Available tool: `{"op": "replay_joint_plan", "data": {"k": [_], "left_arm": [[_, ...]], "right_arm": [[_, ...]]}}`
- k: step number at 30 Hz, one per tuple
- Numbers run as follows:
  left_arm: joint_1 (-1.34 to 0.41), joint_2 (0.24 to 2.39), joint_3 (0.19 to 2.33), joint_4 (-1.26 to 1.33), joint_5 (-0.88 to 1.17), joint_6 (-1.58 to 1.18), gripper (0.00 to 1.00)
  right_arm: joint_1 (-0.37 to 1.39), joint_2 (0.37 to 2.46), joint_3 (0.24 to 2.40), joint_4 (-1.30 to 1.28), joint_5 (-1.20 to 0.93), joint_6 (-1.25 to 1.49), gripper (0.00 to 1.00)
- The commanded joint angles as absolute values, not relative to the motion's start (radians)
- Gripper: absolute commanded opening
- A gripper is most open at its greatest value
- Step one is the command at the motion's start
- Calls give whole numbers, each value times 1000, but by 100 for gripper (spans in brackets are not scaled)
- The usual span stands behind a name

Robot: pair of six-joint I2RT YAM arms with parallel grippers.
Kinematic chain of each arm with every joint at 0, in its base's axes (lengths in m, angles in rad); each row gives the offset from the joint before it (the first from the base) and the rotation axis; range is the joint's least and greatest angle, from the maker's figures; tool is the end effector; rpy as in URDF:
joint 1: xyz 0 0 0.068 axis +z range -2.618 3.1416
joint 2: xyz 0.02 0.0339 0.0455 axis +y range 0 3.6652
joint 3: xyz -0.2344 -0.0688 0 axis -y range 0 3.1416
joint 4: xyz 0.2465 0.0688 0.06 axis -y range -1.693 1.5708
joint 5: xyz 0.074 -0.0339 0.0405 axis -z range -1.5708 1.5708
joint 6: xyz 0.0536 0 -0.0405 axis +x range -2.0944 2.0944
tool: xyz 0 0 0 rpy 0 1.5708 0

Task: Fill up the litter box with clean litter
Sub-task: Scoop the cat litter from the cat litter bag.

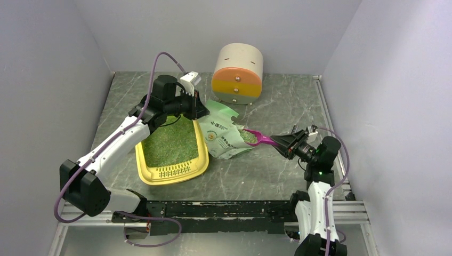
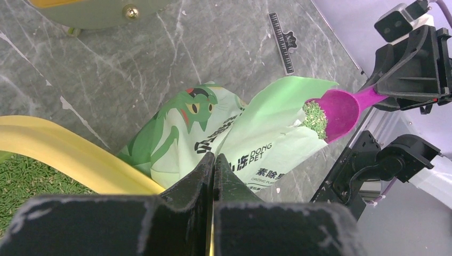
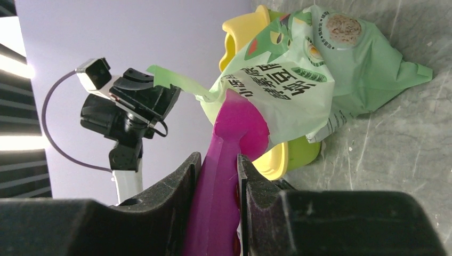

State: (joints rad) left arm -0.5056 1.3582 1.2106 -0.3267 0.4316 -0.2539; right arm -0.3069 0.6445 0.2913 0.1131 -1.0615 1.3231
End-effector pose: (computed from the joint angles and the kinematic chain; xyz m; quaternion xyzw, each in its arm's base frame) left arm 0.2799 -0.1806 0.3097 0.2154 0.8130 -0.3584 0.4051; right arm 0.1876 -0.0103 0.2015 0.2794 0.6927 0.6069 0.2714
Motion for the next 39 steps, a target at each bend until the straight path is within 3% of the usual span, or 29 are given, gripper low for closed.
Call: {"op": "replay_joint_plan", "data": {"k": [1, 7, 11, 24, 27, 30, 39], "left_arm": [[-505, 1334, 1209, -293, 481, -247, 5], [-504, 1337, 1219, -286, 496, -250, 5], [-505, 1329, 1204, -266, 491, -266, 5], [-505, 1314, 1191, -285, 458, -273, 5], [-505, 1304, 1175, -282, 455, -269, 5], [-505, 1314, 1169, -261, 466, -295, 5], [-505, 1317, 1197, -311, 441, -257, 5]], "right_arm": [[-319, 630, 367, -77, -1096, 1185, 0], [-318, 635, 309, 79, -1110, 1299, 0], [-311, 646, 356, -11, -1074, 1227, 0], [-283, 683, 286, 152, -1099, 1301, 0], [-217, 677, 200, 441, -1053, 1503, 0], [-133, 695, 216, 344, -992, 1441, 0], [-267, 669, 160, 451, -1083, 1528, 0]]}}
